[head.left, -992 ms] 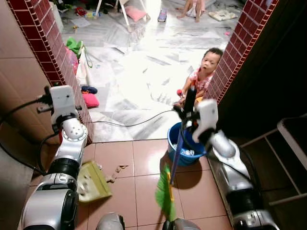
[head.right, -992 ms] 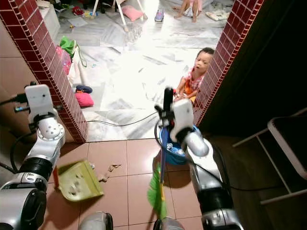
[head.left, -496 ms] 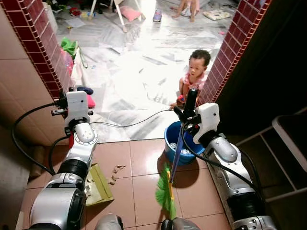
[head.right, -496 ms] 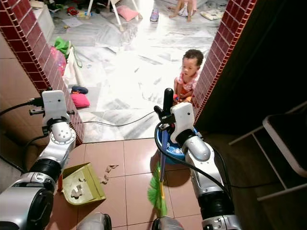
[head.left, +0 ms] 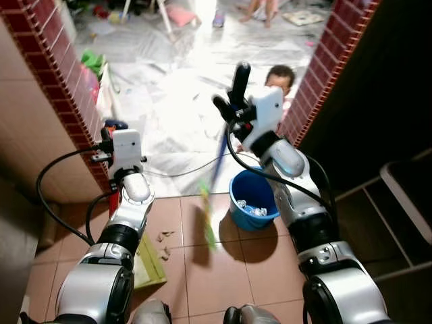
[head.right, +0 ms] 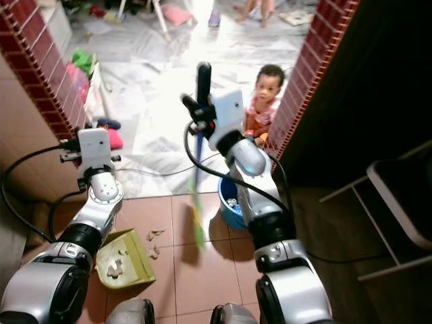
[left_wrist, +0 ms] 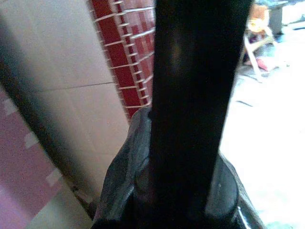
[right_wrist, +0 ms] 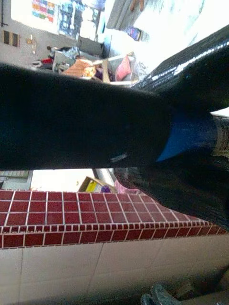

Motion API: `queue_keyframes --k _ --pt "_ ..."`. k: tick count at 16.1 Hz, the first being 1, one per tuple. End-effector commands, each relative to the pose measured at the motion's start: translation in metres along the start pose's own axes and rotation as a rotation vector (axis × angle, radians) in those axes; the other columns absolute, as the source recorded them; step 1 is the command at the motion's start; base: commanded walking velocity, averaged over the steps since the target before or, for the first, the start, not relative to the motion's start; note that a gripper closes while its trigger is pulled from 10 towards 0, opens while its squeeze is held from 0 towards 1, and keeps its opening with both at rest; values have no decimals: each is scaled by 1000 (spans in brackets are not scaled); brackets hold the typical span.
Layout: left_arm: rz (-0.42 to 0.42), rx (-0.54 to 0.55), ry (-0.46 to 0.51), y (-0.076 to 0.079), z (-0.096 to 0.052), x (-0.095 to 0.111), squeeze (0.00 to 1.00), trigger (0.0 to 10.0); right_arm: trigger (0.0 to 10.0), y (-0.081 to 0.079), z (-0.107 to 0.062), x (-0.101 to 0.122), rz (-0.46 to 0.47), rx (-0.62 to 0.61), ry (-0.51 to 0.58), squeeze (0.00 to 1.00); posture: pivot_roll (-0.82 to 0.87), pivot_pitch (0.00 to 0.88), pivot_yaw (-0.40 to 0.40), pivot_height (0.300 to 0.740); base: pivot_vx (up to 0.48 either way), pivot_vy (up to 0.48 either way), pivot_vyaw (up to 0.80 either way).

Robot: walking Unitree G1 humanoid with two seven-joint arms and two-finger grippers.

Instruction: Sweep floor

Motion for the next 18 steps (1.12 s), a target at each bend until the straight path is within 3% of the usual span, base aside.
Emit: queue_keyframes --k 1,4,7,9,11,15,18 --pt "-52 14 -20 1 -2 -1 0 10000 10000 13 -8 -10 14 -47 -41 0 -27 99 -91 740 0 0 0" --pt "-105 -9 -19 3 -4 3 0 10000 10000 13 -25 -23 -26 -49 -79 0 -11 91 -90 740 0 0 533" --pt "-107 -18 2 1 -4 7 0 10000 10000 16 -30 -25 -22 -72 -75 0 -7 65 -89 740 0 0 800" --pt "-201 -105 6 10 -7 18 0 10000 10000 17 -36 -26 -28 -88 -66 0 -5 18 -80 740 0 0 800" --pt "-222 -139 11 12 -10 26 0 10000 10000 17 -42 -29 -32 -91 -71 0 -2 0 -72 740 0 0 475" --pt "-201 -207 60 5 -30 41 0 10000 10000 23 -65 -38 -46 -160 -107 0 14 0 -50 740 0 0 0" --pt "-169 -263 40 3 -51 35 0 10000 10000 33 -88 -50 -37 -287 -173 0 36 0 -31 740 0 0 0"
Point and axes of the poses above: a point about 5 cm out from each wrist's last joint towards the gripper, its own z axis pointing out of the wrist towards the gripper, its own x axis along the axis of the wrist's last joint, y = z × x, the point moved 5 cm from there along z, pointing out of the wrist towards the gripper, and after that the axes turned 15 degrees about -z, right-handed, at the moved point
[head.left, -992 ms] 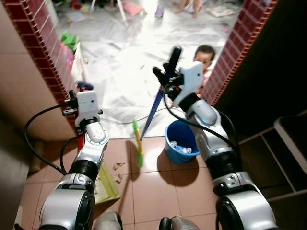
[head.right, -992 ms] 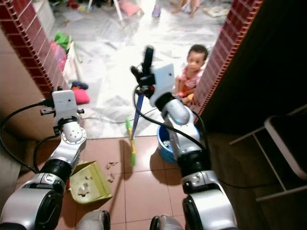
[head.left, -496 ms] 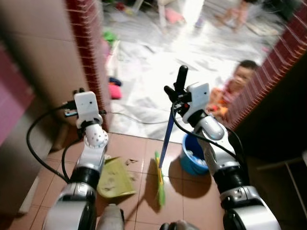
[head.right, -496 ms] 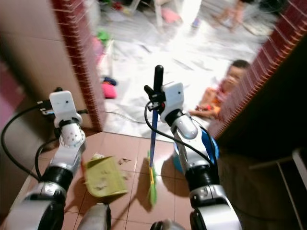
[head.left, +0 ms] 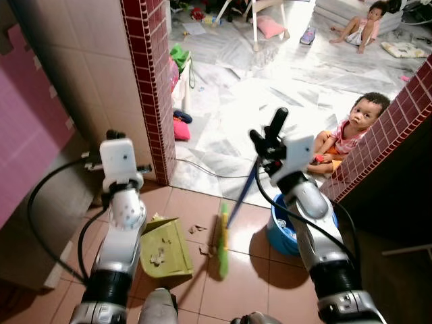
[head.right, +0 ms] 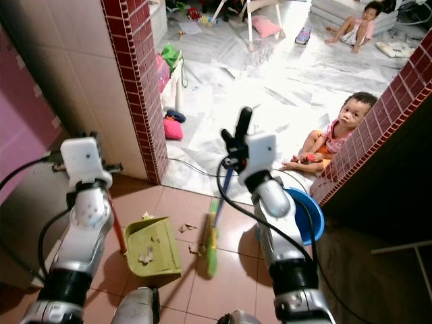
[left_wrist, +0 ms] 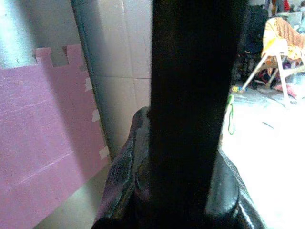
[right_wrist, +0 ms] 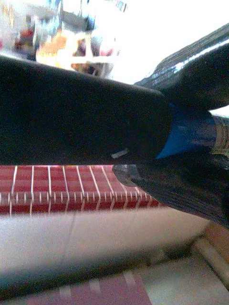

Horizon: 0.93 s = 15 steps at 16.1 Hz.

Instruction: Sweep floor

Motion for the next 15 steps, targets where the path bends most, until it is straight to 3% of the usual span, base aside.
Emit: queue_keyframes --k 1,4,8,12,15 --pt "3 -45 14 7 -5 8 0 10000 10000 12 -5 -1 3 -59 -9 0 36 0 -30 740 0 0 0" --pt "-6 -34 -21 3 -12 3 0 10000 10000 8 -4 -1 20 -62 -3 0 44 0 -25 740 0 0 0" --pt "-13 -55 -33 1 -17 9 0 10000 10000 2 3 2 44 -54 4 0 61 0 -35 740 0 0 792" --pt "-31 -65 -86 5 -25 0 0 10000 10000 -1 6 6 52 -39 19 0 50 0 -30 740 0 0 752" --pt "-35 -88 -100 8 -24 -3 0 10000 10000 -1 14 12 52 -40 36 0 49 0 -35 740 0 0 0"
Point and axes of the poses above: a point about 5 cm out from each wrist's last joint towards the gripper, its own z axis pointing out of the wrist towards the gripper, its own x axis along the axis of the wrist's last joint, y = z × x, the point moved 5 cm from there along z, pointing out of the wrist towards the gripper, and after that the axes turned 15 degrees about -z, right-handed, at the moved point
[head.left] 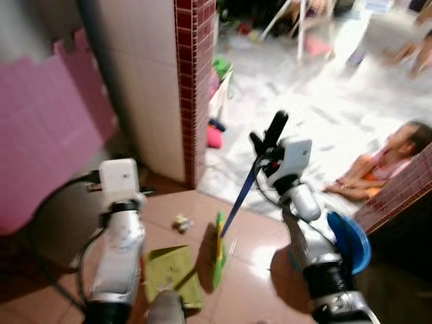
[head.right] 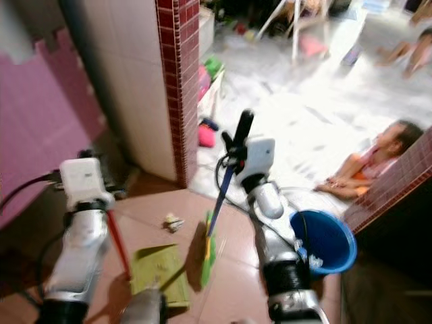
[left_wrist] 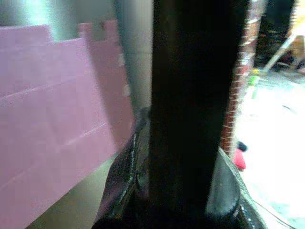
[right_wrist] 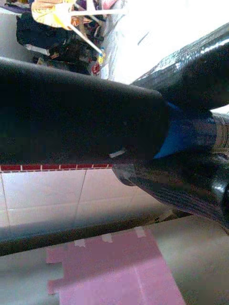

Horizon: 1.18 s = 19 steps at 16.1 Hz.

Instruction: Sweep floor

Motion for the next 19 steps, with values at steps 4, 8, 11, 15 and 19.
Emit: queue_keyframes --k 4,8,11,15,19 --pt "-33 -7 -34 0 7 -7 0 10000 10000 10 9 9 -27 -43 44 0 55 0 -40 740 0 0 0" --pt "0 -91 -111 2 4 -20 0 10000 10000 11 4 -4 -17 -54 6 0 79 0 -49 740 0 0 0" --pt "30 -149 -86 9 -4 -18 0 10000 10000 11 -2 -10 -35 -72 -3 0 88 0 -25 740 0 0 0" --pt "10 -120 -77 9 -15 -17 0 10000 10000 13 -11 -14 -45 -88 -18 0 76 0 -32 740 0 0 0" --pt "-14 -100 -98 4 -23 -22 0 10000 10000 20 -20 -28 -41 -109 -65 0 73 0 -40 740 0 0 0"
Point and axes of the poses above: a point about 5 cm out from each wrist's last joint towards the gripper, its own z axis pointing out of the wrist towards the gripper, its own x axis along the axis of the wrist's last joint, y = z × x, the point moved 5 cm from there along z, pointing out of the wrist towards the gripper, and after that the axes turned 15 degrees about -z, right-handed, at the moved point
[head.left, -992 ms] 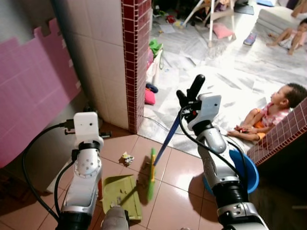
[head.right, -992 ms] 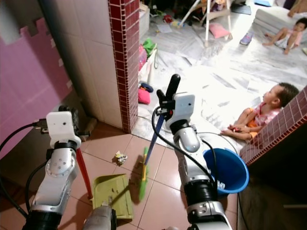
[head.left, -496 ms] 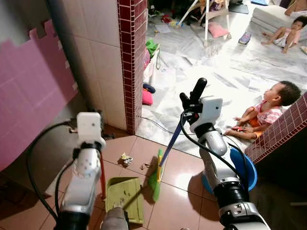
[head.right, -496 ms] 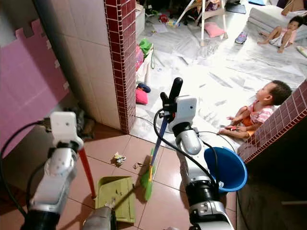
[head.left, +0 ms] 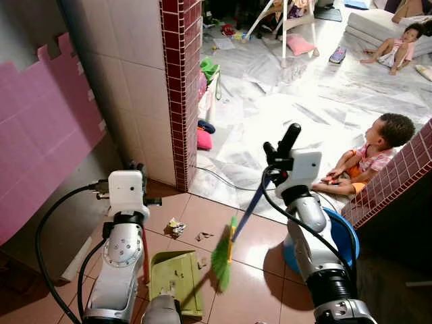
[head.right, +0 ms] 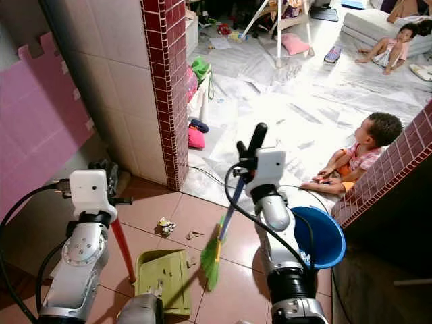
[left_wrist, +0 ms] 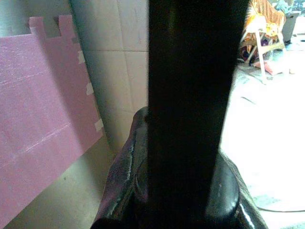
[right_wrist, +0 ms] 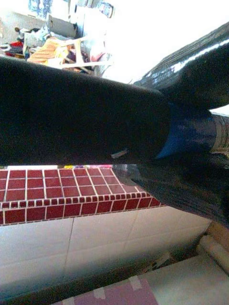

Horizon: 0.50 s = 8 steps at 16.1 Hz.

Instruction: Sweep floor

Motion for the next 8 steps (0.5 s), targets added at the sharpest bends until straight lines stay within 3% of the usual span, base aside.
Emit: queue_keyframes --k 1,3,5,8 --pt "-10 4 -45 -2 -3 -8 0 10000 10000 1 2 5 -9 13 16 0 69 0 -42 740 0 0 -406" --pt "-10 -1 -42 0 -3 -5 0 10000 10000 -3 9 14 -21 46 42 0 67 0 -40 740 0 0 -638" --pt "-17 4 -44 1 -4 0 0 10000 10000 -3 12 21 -37 55 58 0 72 0 -45 740 0 0 0" --pt "-43 20 -35 2 -11 10 0 10000 10000 -9 7 15 -42 97 34 0 89 0 -74 740 296 0 0"
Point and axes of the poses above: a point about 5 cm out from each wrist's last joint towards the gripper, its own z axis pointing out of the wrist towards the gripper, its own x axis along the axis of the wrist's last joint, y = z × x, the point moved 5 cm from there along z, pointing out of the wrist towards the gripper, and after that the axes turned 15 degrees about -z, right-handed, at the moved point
